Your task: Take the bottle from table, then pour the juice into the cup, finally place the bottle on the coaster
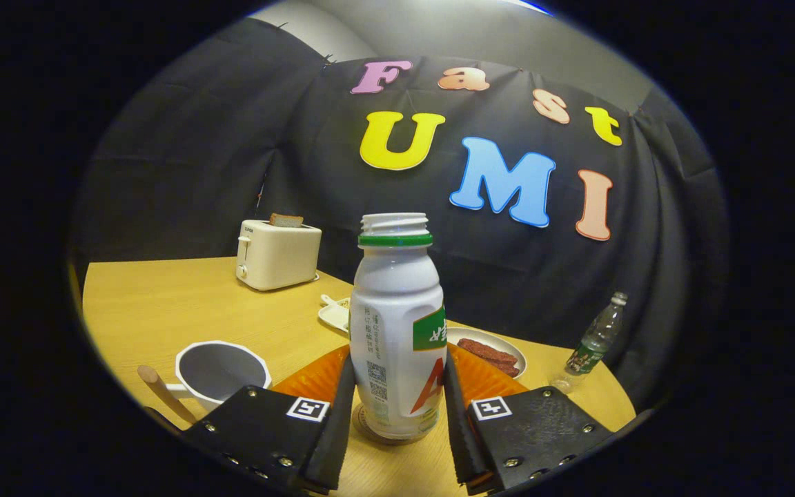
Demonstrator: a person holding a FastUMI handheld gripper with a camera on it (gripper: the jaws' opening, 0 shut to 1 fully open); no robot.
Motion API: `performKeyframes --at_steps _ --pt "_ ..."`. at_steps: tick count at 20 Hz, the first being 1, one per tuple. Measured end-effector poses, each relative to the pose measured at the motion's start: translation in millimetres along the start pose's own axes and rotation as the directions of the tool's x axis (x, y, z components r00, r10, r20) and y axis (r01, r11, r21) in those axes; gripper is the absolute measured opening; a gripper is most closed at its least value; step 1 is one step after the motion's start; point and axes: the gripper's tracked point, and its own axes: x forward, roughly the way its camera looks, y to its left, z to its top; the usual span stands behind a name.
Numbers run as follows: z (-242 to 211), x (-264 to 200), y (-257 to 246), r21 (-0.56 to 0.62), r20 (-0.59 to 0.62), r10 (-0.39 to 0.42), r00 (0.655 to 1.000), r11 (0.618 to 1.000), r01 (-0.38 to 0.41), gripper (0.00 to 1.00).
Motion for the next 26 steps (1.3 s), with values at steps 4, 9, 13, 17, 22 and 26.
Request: performKeyframes --at_steps 4,9,13,17,22,26 --pt "-17 14 1 0.126 -0.035 0.015 0.999 0.992 -0.011 0.60" --pt "-27 22 -1 0.203 -0.036 0.014 0.999 0.979 -0.006 0.60" --pt "-28 26 -4 0.219 -0.021 0.008 1.000 0.976 -0.003 0.60" --pt "-28 26 -3 0.224 -0.009 0.013 1.000 0.975 -0.011 0.65" --pt "-13 20 -4 0.259 0.065 0.019 0.998 0.965 -0.036 0.90" --pt "3 9 -13 0.220 0.110 -0.017 0.994 0.975 -0.007 0.99"
